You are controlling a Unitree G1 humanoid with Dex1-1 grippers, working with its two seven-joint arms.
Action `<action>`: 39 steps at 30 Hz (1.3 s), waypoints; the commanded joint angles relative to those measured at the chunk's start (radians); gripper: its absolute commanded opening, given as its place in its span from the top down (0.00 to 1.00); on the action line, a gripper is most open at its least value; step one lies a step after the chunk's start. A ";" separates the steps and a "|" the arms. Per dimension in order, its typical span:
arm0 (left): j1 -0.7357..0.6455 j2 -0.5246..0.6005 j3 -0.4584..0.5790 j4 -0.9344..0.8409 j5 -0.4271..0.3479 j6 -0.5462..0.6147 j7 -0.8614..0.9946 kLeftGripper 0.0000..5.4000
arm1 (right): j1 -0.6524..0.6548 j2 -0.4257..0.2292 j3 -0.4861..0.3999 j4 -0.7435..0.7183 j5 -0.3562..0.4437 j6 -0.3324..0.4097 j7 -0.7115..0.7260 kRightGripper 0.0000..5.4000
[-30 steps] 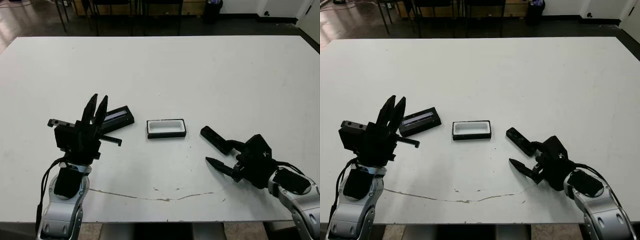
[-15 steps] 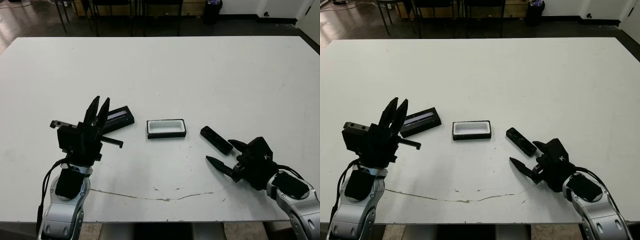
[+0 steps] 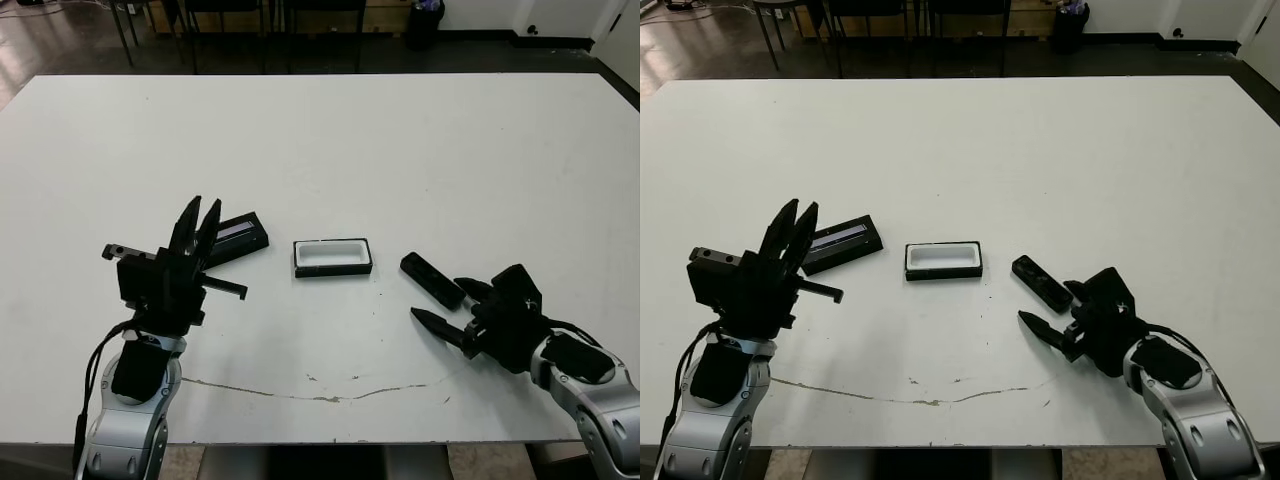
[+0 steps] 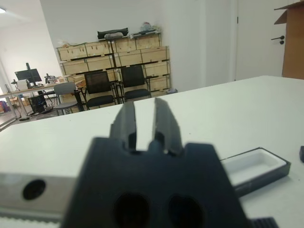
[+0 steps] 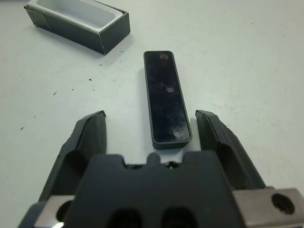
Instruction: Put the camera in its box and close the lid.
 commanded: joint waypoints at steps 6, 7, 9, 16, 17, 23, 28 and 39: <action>0.009 0.016 0.009 0.006 0.000 0.024 -0.013 1.00 | 0.044 0.028 0.032 0.087 0.006 0.045 -0.007 0.39; 0.009 0.017 0.010 0.006 0.001 0.025 -0.014 1.00 | 0.047 0.032 0.032 0.093 0.010 0.040 -0.007 0.39; 0.009 0.018 0.011 0.006 -0.002 0.025 -0.017 1.00 | 0.051 0.042 0.032 0.105 0.019 0.038 -0.012 0.39; 0.012 0.020 0.012 0.000 0.005 0.027 -0.018 1.00 | 0.057 0.067 0.036 0.193 0.031 -0.016 0.004 0.39; 0.013 0.021 0.013 -0.001 0.006 0.028 -0.018 1.00 | 0.059 0.073 0.035 0.208 0.031 -0.028 0.000 0.39; 0.011 0.029 0.016 0.002 -0.005 0.022 -0.026 1.00 | 0.075 0.102 0.033 0.253 0.026 -0.068 -0.028 0.48; 0.014 0.031 0.017 -0.004 -0.007 0.030 -0.030 1.00 | 0.084 0.113 0.030 0.262 0.025 -0.079 -0.042 0.70; 0.013 0.027 0.014 0.002 0.000 0.026 -0.025 1.00 | 0.077 0.096 0.039 0.235 0.028 -0.082 -0.034 0.96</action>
